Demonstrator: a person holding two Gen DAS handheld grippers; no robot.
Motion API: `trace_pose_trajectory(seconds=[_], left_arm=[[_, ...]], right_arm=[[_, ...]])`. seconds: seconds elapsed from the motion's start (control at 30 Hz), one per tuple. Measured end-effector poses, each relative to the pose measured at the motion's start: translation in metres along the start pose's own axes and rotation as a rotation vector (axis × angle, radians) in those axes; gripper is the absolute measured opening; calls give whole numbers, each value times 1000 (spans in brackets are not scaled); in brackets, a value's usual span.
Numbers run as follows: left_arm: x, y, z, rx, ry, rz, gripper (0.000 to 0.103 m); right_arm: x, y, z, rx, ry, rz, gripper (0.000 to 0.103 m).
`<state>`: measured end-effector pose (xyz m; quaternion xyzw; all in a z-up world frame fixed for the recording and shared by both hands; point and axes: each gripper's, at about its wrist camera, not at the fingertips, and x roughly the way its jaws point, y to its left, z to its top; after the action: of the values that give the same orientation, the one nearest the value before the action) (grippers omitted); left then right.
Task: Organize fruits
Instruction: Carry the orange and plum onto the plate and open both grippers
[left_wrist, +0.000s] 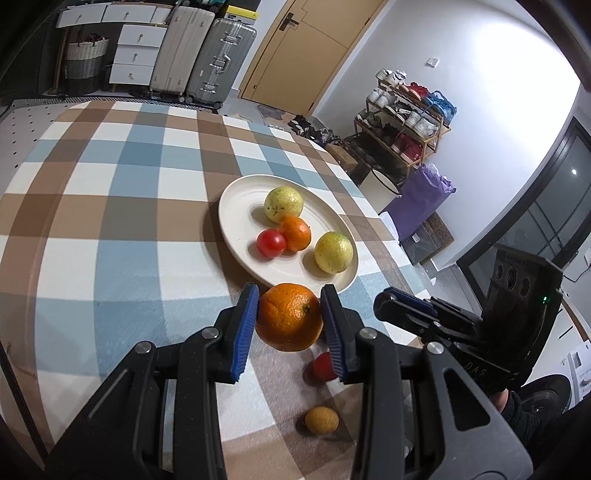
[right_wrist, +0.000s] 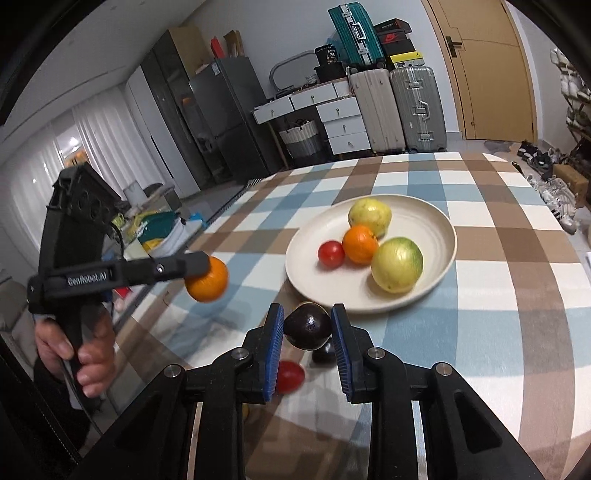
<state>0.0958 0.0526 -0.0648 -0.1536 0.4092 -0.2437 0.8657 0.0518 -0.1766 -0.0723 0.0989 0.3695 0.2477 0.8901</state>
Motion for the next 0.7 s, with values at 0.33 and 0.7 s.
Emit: trace_pose_trajectory(seconds=[0.33,0.7], left_arm=[[38,-2,31,-26,50,-50,32],[86,-8,57,-21,102,-60,32]], right_arm=[[16,-21,25,42,-14,30,26],[42,-42,45,57,20,41,26]])
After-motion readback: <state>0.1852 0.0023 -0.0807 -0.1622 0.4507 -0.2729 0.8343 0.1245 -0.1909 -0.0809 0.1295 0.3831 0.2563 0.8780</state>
